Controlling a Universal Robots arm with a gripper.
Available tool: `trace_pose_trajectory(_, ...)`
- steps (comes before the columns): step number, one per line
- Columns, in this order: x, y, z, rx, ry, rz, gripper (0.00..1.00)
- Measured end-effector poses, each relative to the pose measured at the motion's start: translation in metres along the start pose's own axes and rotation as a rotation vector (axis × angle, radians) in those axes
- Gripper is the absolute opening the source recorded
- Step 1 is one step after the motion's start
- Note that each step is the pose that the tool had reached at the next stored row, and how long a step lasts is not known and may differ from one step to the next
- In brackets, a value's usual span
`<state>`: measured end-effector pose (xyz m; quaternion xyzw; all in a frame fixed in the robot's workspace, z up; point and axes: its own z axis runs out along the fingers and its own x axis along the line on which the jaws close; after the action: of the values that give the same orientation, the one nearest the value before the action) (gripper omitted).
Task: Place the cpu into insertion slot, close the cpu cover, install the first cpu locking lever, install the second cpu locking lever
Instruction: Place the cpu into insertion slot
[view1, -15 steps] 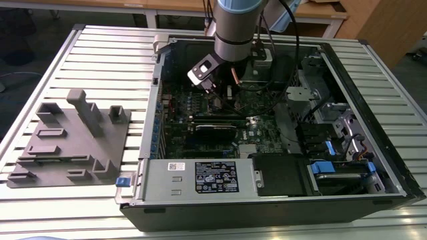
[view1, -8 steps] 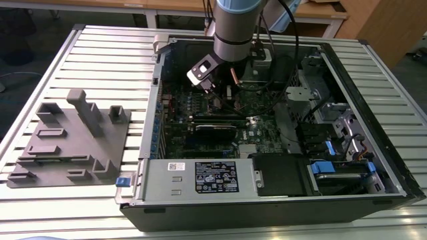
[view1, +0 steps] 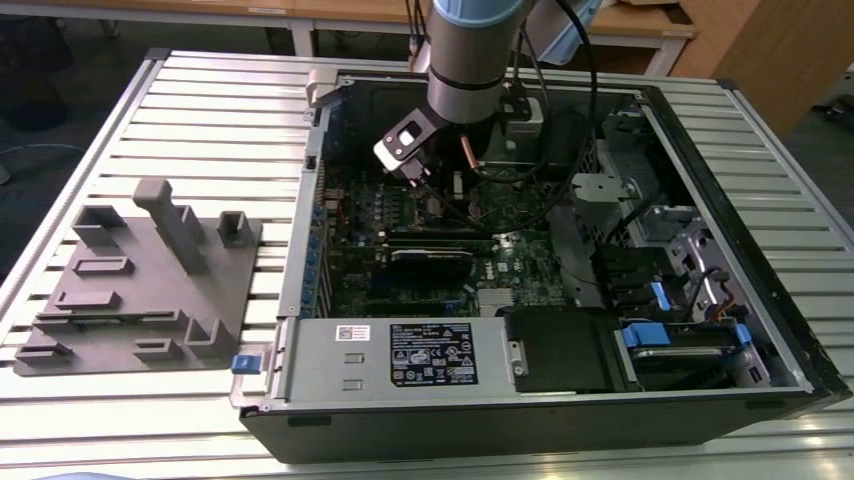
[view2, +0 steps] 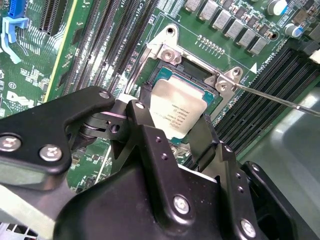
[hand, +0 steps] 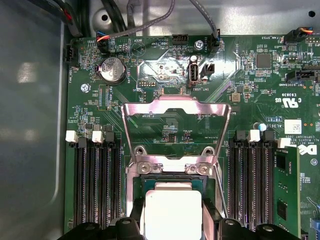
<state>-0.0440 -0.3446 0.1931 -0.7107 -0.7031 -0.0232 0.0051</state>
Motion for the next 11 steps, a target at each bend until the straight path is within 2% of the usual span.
trace_pose_trajectory(6, 0.0001, 0.0, 0.0002, -0.0002, 0.0004, 0.0, 0.55)
trace_pose_trajectory(7, 0.0001, 0.0, 0.0002, -0.0002, 0.0003, 0.0, 0.62)
trace_pose_trajectory(11, 0.0, 0.0, 0.0002, 0.0, 0.0, 0.0, 0.62)
